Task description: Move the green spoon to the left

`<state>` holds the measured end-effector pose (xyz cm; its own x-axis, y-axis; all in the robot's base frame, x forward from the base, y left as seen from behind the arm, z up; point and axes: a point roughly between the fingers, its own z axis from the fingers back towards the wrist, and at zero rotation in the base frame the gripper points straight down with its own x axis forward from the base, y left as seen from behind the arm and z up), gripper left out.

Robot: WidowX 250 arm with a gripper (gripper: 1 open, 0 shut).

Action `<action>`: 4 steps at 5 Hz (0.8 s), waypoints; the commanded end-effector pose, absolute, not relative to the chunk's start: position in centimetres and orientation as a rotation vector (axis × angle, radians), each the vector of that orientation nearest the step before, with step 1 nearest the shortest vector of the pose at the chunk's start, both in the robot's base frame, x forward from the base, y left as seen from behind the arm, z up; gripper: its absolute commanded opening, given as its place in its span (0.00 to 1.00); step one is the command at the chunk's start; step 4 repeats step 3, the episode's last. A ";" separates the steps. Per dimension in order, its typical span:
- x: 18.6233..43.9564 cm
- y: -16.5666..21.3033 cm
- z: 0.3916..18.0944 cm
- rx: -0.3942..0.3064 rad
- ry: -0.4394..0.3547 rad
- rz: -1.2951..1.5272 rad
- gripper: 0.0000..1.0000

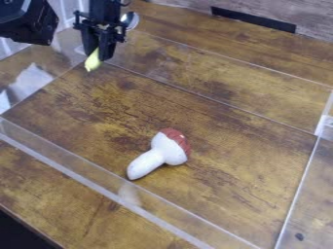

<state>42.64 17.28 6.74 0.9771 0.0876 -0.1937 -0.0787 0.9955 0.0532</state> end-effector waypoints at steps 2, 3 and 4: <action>44.3 12.4 14.4 0.089 0.120 0.102 0.00; 44.7 10.9 15.8 0.092 0.122 0.110 0.00; 44.7 10.9 15.8 0.092 0.122 0.110 0.00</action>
